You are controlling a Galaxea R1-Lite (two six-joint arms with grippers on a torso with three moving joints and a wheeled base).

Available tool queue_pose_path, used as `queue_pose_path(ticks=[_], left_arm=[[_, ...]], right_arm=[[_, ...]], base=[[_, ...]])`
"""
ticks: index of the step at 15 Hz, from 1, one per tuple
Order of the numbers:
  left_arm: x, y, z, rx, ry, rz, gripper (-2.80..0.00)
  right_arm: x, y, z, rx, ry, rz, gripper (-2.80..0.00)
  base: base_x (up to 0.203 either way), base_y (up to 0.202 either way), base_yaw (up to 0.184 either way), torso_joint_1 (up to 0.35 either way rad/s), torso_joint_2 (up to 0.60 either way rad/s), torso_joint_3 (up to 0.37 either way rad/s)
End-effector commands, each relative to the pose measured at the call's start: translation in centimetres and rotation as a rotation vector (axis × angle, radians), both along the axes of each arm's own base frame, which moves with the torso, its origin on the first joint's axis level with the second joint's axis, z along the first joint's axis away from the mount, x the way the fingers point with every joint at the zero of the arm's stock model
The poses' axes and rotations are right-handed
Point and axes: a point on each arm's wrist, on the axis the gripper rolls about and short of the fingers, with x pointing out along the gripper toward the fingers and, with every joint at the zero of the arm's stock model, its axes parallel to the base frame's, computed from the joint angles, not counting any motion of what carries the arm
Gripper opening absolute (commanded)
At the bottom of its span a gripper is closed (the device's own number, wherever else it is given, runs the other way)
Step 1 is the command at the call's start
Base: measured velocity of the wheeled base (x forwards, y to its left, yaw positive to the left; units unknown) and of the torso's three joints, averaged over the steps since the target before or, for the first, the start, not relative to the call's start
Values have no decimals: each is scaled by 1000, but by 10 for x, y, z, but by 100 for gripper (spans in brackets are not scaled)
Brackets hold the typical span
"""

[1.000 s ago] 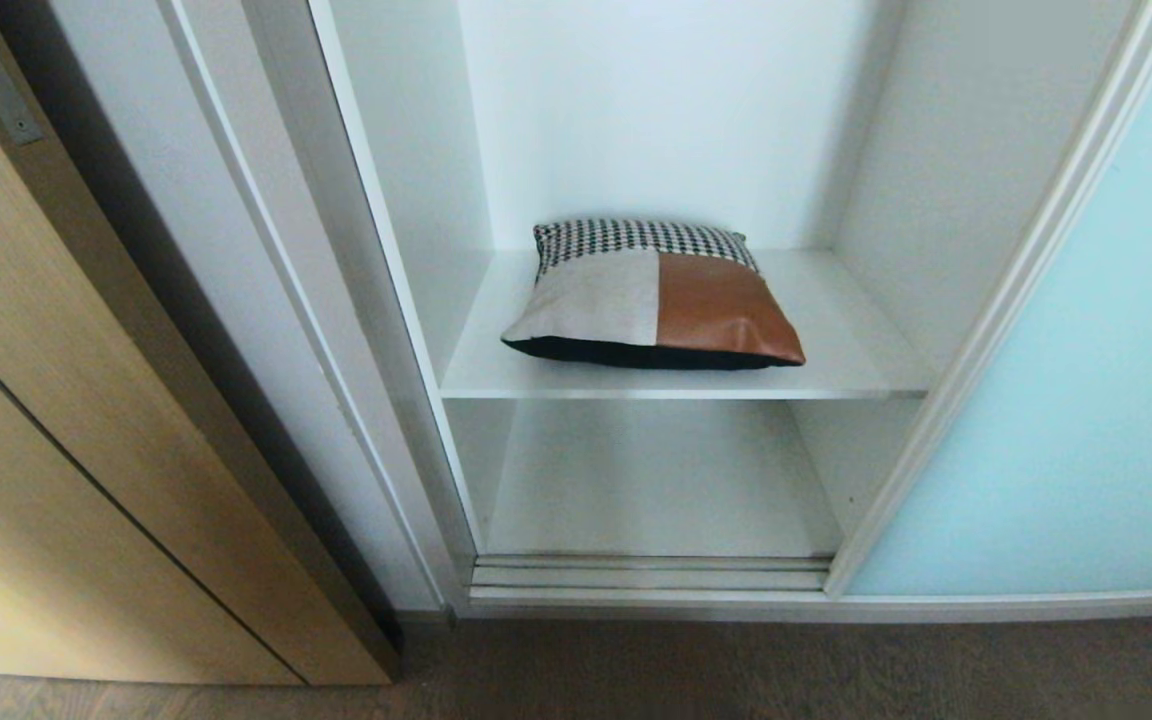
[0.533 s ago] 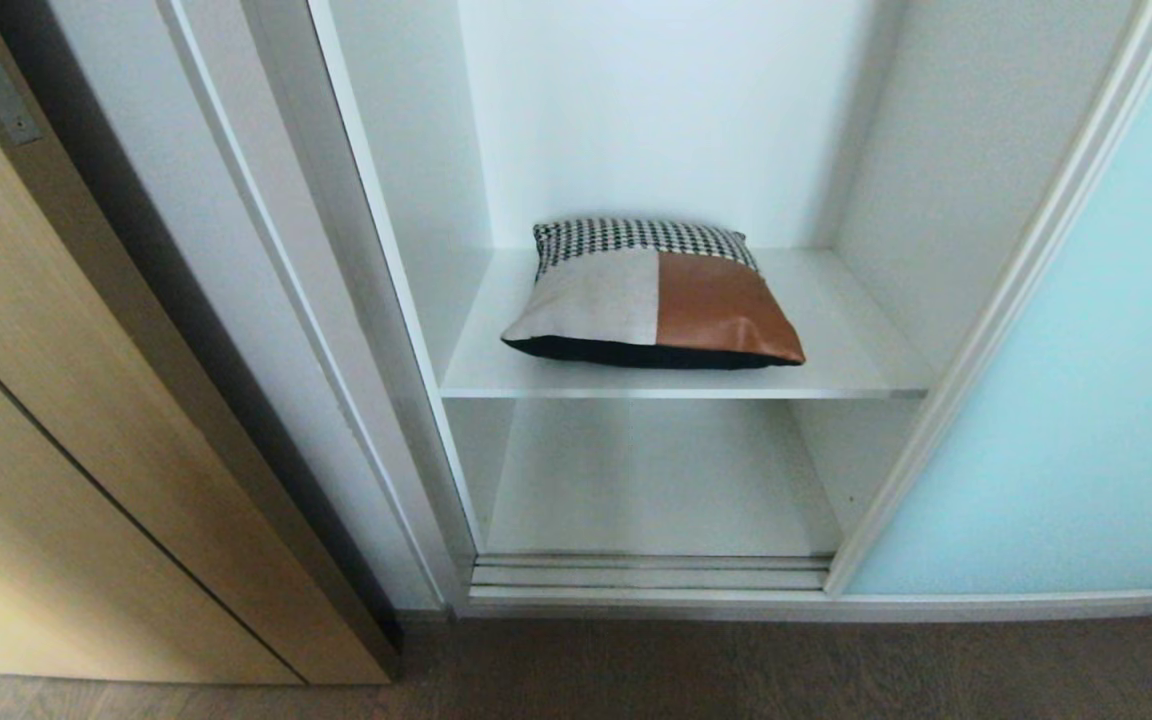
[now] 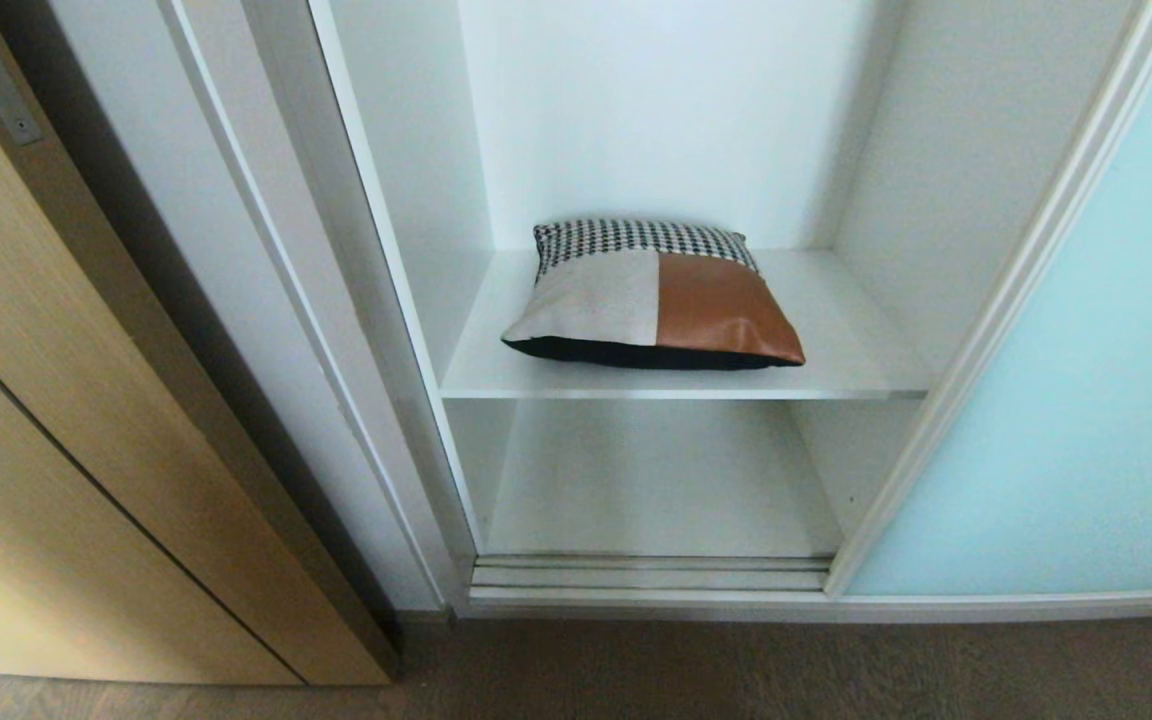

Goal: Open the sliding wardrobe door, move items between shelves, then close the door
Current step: Close the door

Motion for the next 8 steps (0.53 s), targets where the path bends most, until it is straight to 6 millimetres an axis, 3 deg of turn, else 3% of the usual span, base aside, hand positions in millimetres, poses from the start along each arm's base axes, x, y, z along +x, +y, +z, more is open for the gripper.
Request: queue_pose_path(ticks=[1,4,8], left_arm=[[0,0,0,0,5,0,-280],[0,0,0,0,5,0,-280],[0,0,0,0,5,0,-280]], right_arm=[[2,0,-1,0,14,6,-280],[3,0,1,-9,44,1,-280],[6,0,19,-122,68,-52,-280]], base=[[0,0,0,0,0,0],[0,0,0,0,0,0],[0,0,0,0,0,0]])
